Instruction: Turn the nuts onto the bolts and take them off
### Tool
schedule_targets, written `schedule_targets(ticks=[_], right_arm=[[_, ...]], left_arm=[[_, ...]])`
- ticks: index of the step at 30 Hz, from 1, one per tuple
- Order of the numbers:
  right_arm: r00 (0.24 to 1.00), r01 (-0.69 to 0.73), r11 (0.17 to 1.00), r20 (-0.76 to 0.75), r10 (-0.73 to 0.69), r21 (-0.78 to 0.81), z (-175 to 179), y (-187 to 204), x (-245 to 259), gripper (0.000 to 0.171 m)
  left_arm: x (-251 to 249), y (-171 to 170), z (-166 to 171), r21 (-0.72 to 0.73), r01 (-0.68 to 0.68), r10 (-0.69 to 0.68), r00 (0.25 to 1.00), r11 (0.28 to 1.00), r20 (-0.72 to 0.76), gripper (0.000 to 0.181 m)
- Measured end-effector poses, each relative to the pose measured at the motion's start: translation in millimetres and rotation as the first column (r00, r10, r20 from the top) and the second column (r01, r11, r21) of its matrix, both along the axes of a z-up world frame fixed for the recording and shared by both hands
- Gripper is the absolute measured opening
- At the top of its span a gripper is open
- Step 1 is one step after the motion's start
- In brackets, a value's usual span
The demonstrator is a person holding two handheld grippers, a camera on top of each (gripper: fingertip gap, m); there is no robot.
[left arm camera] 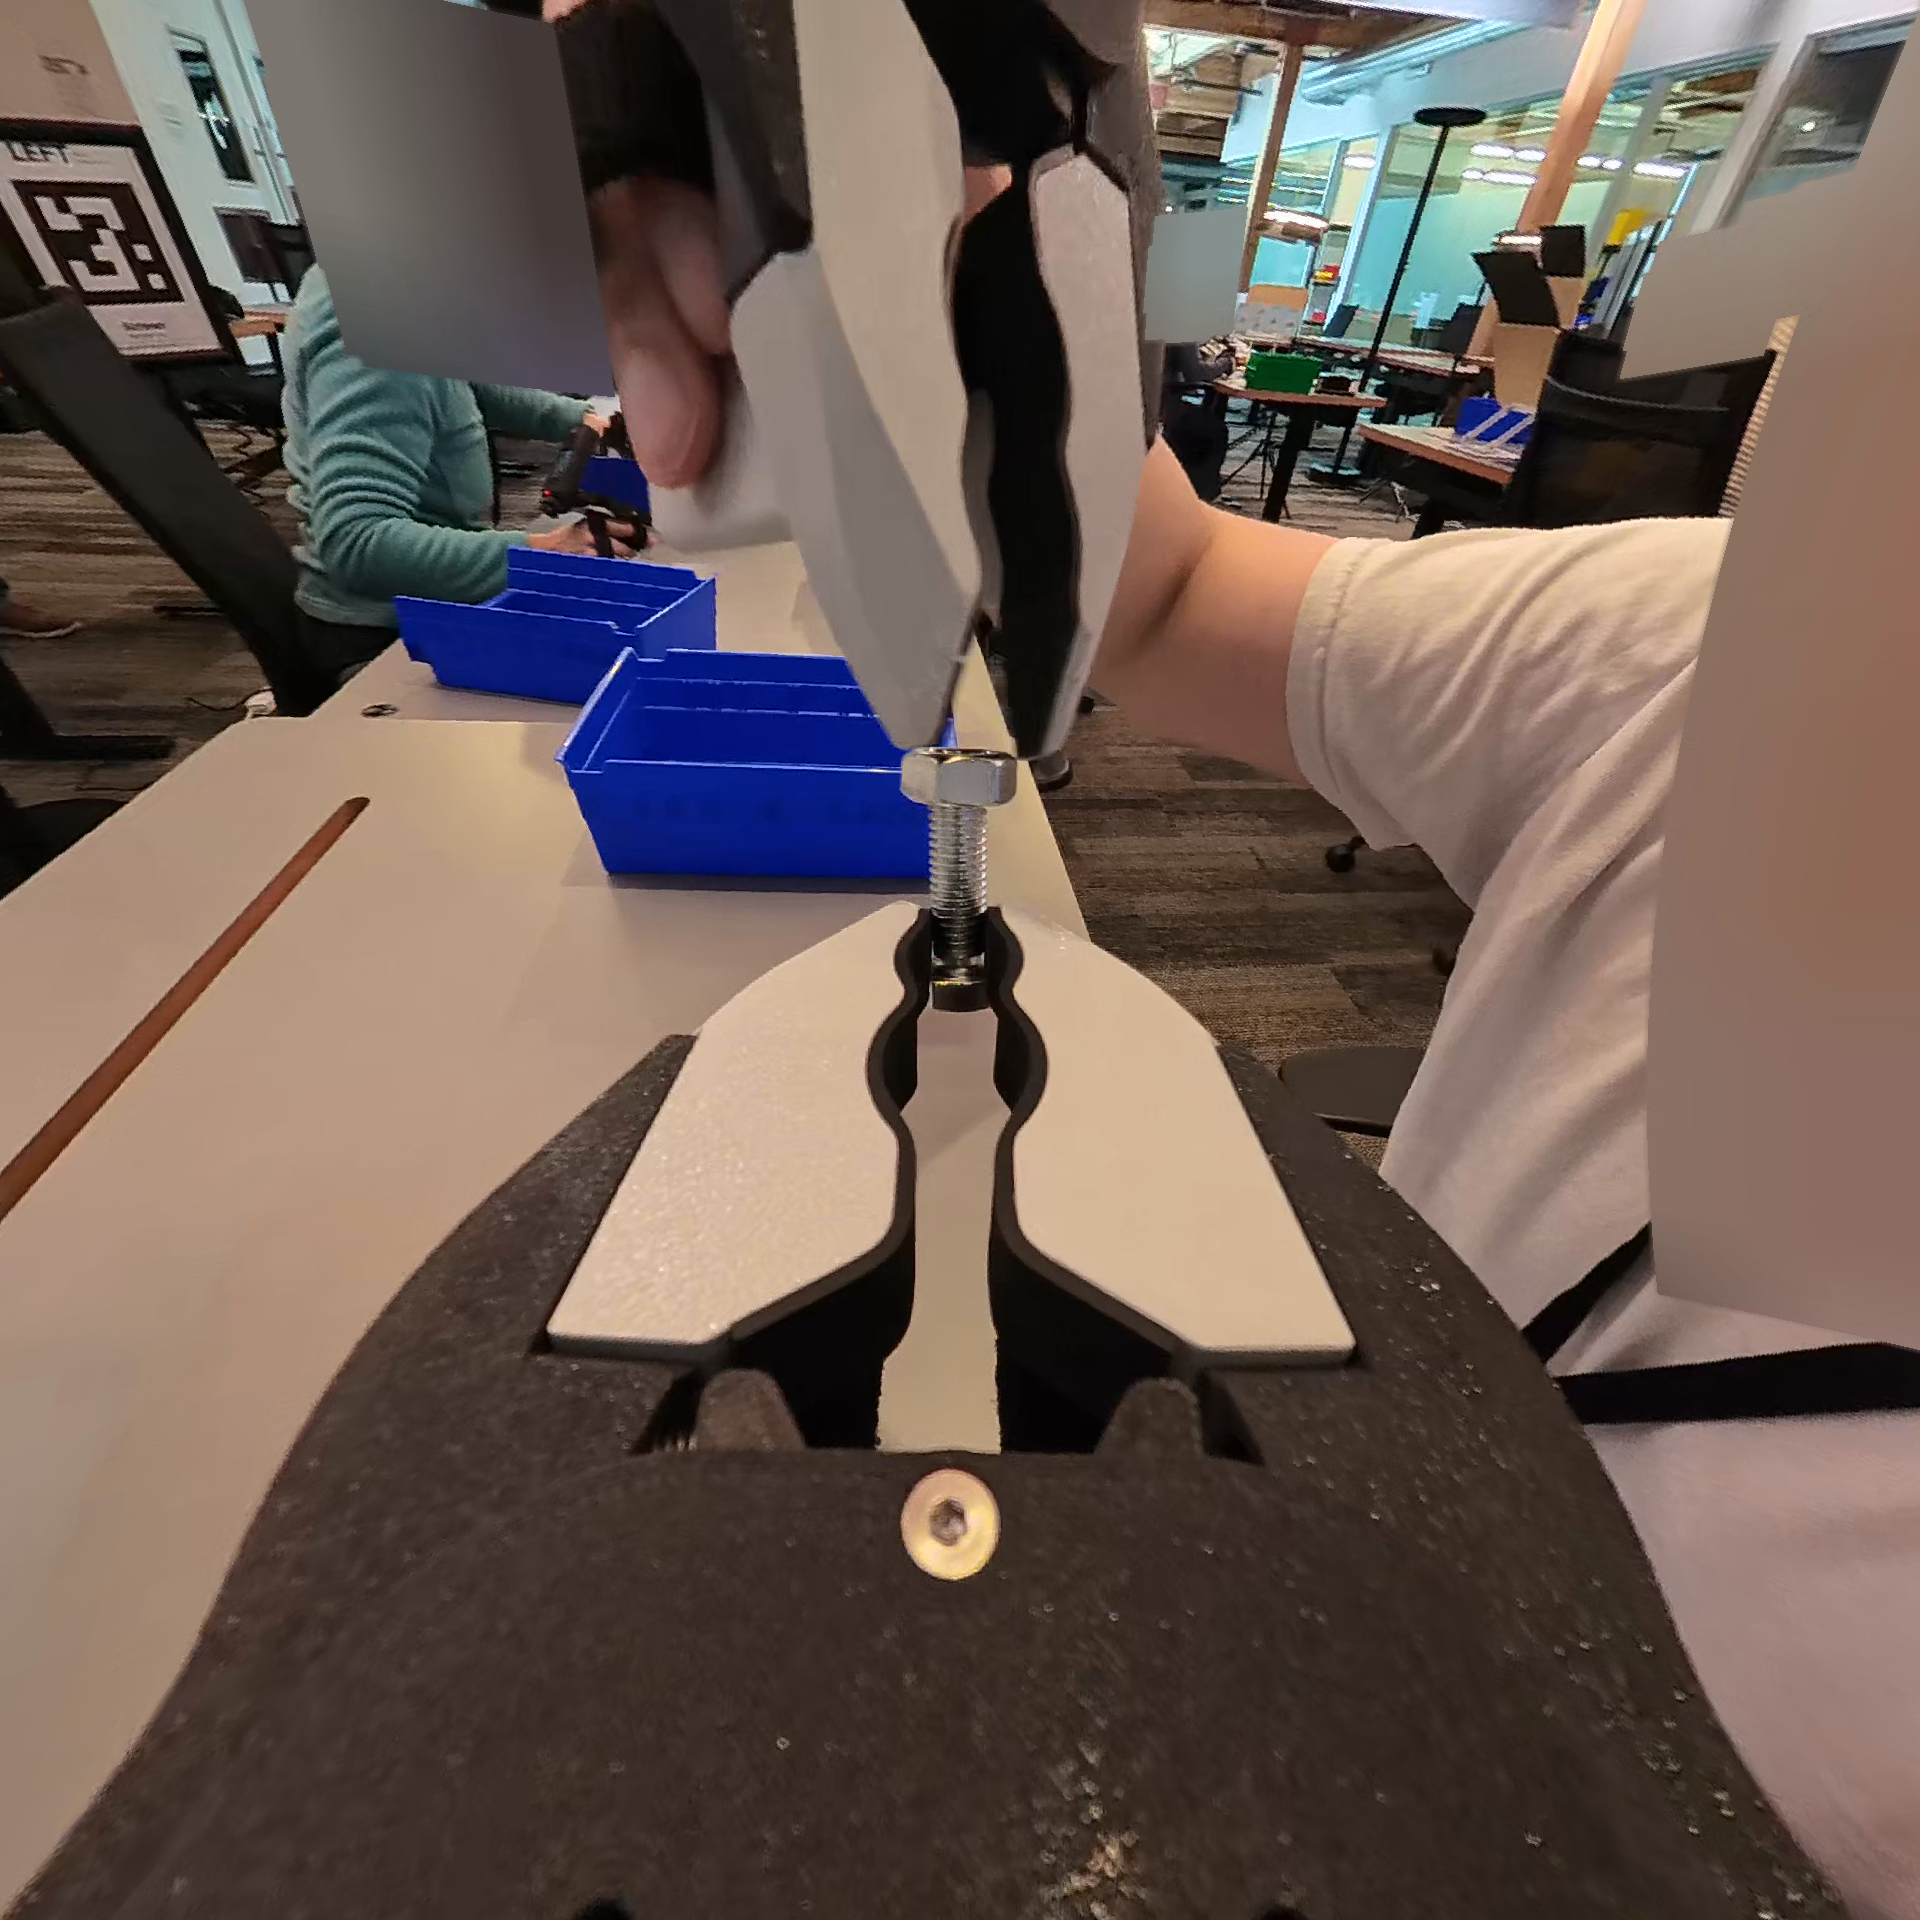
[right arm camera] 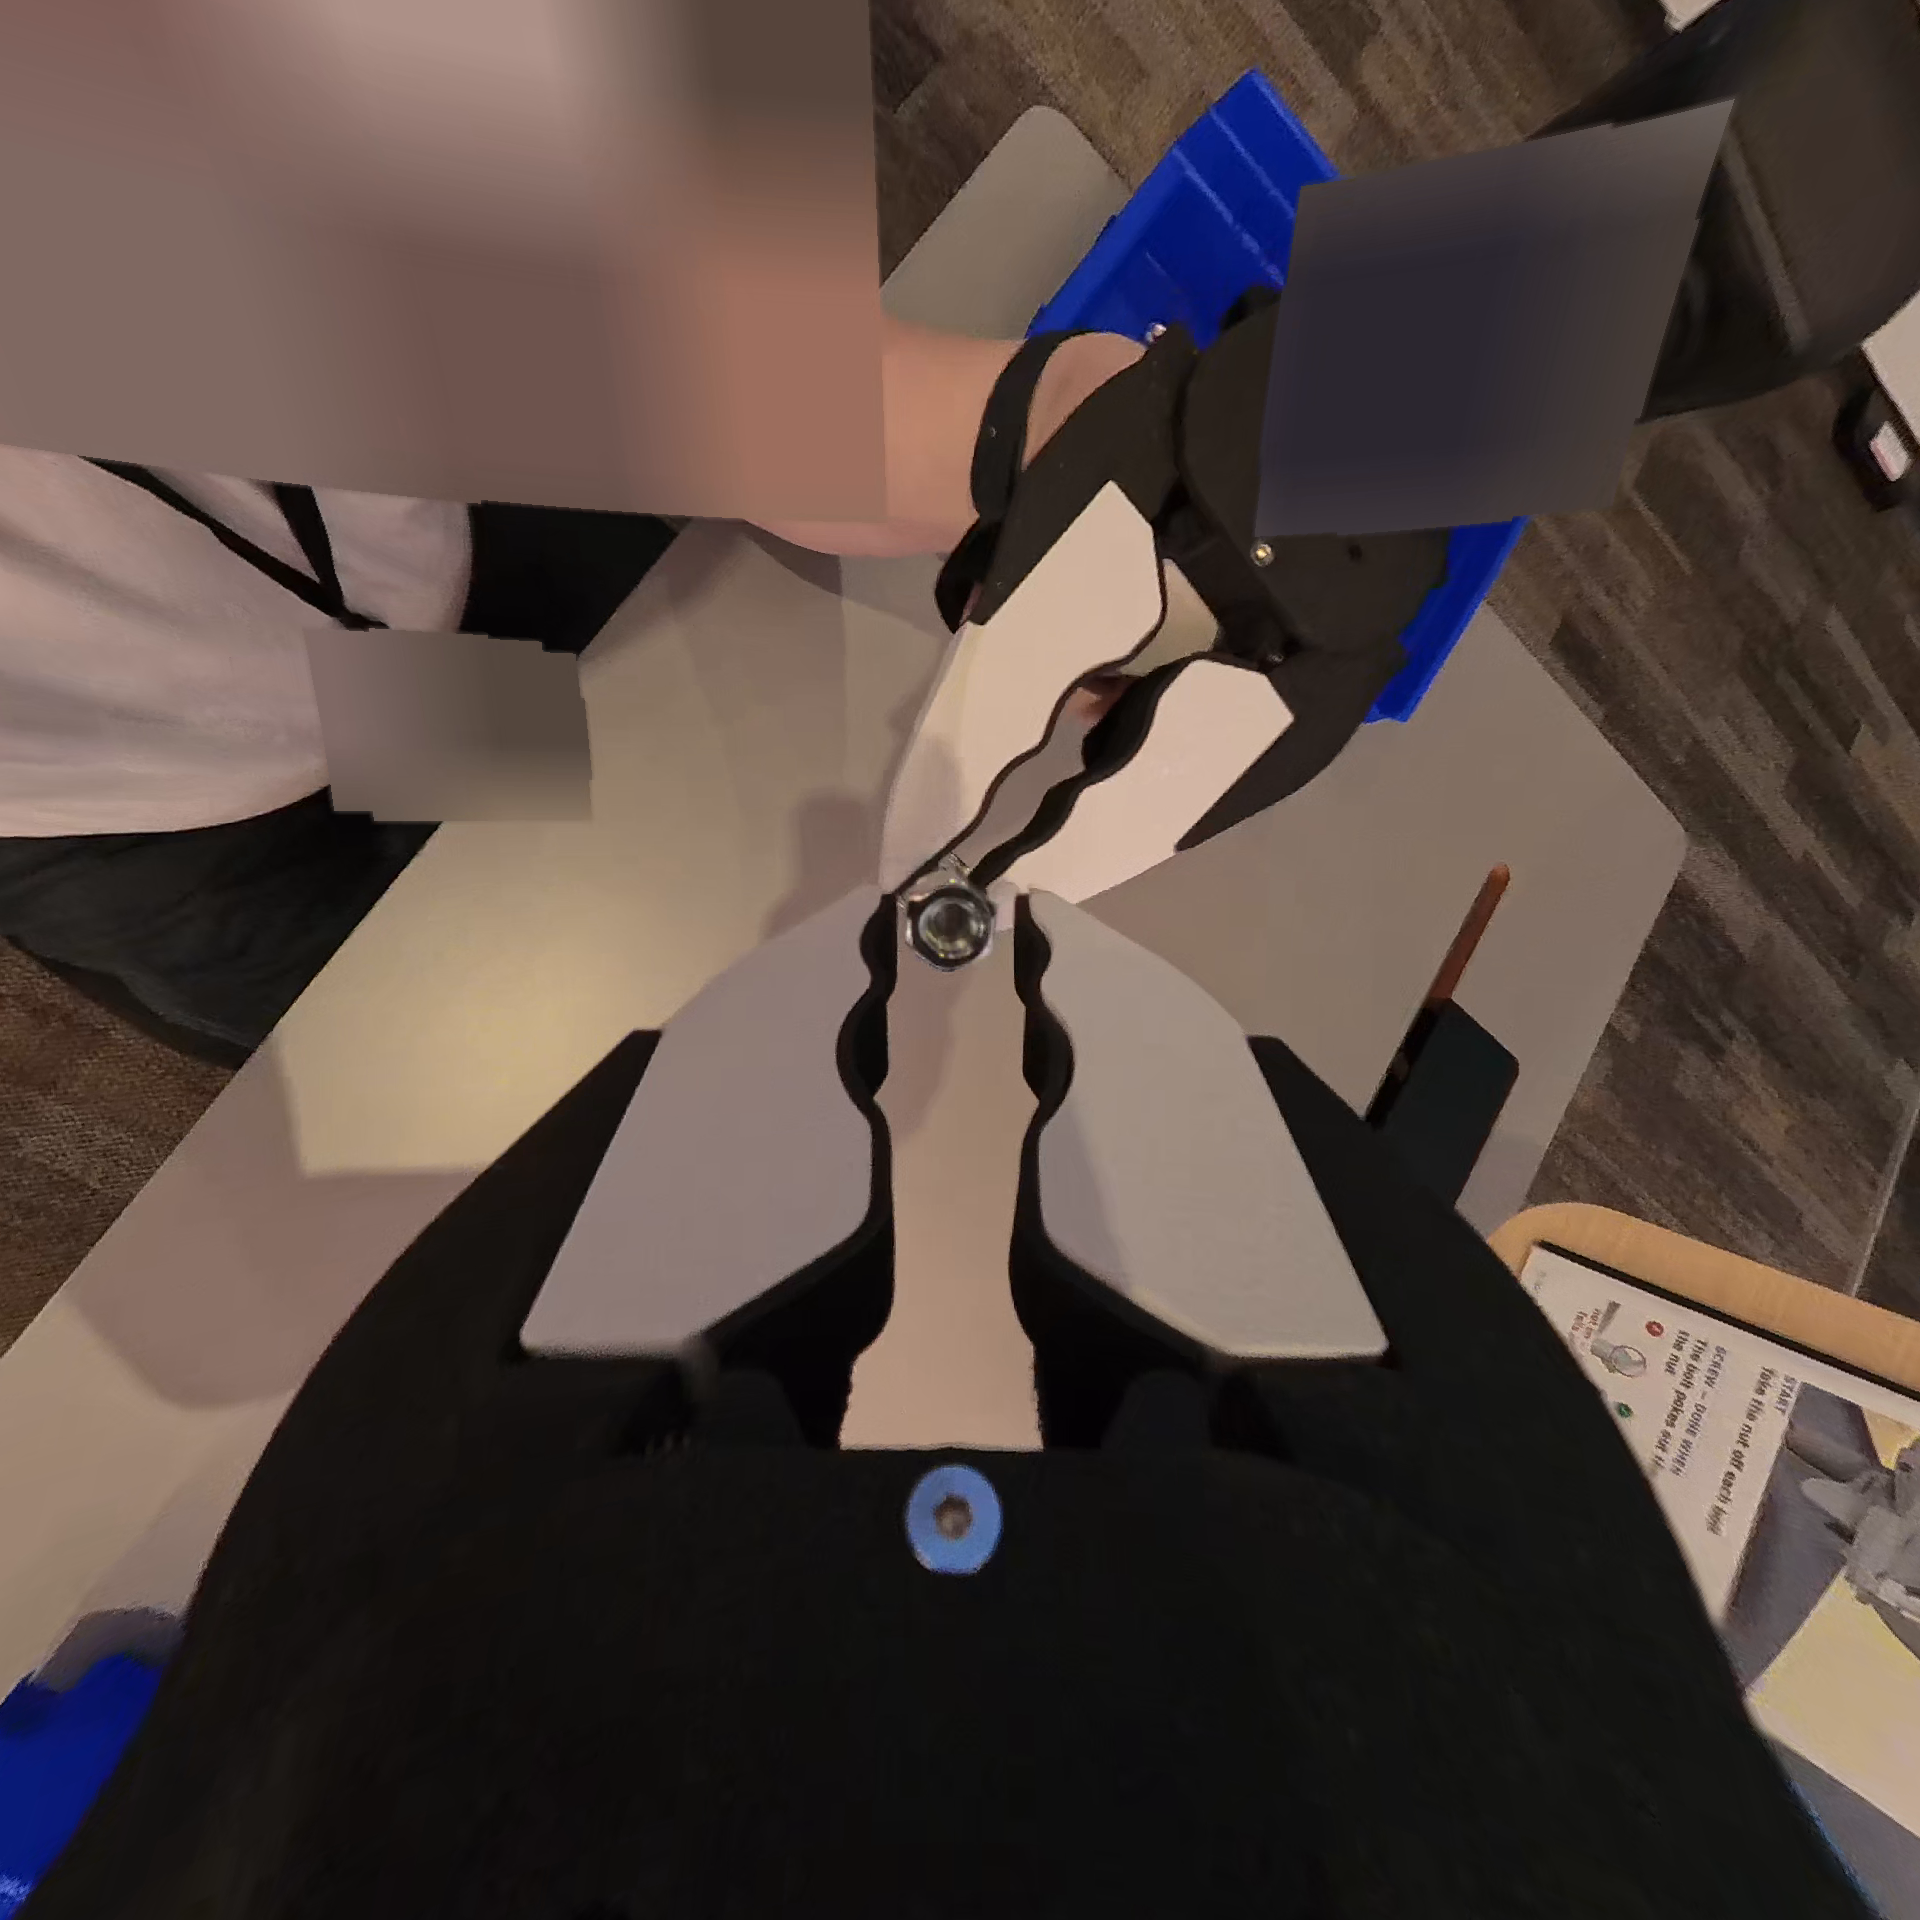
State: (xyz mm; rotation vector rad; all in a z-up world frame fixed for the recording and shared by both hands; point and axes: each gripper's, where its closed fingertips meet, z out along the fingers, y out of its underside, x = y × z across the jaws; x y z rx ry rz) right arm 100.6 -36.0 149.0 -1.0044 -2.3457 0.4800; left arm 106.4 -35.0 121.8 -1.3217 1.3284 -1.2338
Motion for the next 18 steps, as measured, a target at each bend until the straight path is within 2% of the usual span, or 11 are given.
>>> schedule_targets(ticks=[9,18], right_arm=[[0.998,0.042,0.999,0.056,-0.042,-0.001,-6,3,1,0.017],[0.951,0.310,0.933,0.075,-0.301,-0.185,-7,16,-4,0.017]], left_arm=[[2,2,-2,0.014,-0.021,0.021,1.000,1.000,-0.013,0.009],[-1,15,-3,0.027,-0.104,0.105,0.994,0.994,-0.025,0.009]])
